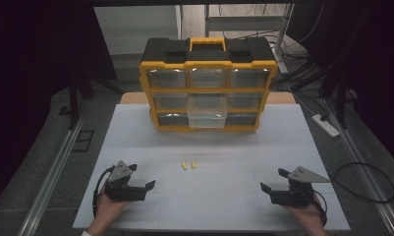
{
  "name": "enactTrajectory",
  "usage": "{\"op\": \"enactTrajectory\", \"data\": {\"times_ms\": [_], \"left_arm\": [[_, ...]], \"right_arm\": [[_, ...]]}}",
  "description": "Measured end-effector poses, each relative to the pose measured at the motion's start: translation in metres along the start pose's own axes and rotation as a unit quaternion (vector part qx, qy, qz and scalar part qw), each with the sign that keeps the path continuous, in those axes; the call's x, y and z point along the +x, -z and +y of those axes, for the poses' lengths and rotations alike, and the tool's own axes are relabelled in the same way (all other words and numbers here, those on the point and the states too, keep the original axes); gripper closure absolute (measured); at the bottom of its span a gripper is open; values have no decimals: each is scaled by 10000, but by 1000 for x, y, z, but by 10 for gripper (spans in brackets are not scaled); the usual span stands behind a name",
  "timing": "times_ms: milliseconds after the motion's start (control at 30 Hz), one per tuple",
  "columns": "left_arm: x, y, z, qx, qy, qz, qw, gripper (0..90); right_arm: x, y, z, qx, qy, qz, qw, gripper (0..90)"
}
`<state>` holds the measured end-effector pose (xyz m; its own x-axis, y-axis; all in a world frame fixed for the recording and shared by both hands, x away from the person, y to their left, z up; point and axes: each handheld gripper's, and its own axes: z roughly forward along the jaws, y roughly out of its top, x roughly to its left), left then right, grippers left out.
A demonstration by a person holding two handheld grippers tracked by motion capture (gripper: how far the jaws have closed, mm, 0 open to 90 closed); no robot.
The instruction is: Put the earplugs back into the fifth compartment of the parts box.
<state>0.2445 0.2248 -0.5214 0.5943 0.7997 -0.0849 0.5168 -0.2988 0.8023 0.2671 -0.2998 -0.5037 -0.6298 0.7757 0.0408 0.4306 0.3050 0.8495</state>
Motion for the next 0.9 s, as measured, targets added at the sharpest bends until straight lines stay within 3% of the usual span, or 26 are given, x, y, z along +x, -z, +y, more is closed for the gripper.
{"op": "enactTrajectory", "data": {"times_ms": [500,700,900], "left_arm": [[-10,-6,12,125,-42,-162,9998,67],[-17,-15,23,281,-275,-201,9990,74],[-15,-25,37,392,-320,-301,9983,74]], "right_arm": [[1,1,0,0,44,24,10000,126],[1,0,0,2,64,81,9999,127],[0,-1,1,23,65,72,10000,128]]}}
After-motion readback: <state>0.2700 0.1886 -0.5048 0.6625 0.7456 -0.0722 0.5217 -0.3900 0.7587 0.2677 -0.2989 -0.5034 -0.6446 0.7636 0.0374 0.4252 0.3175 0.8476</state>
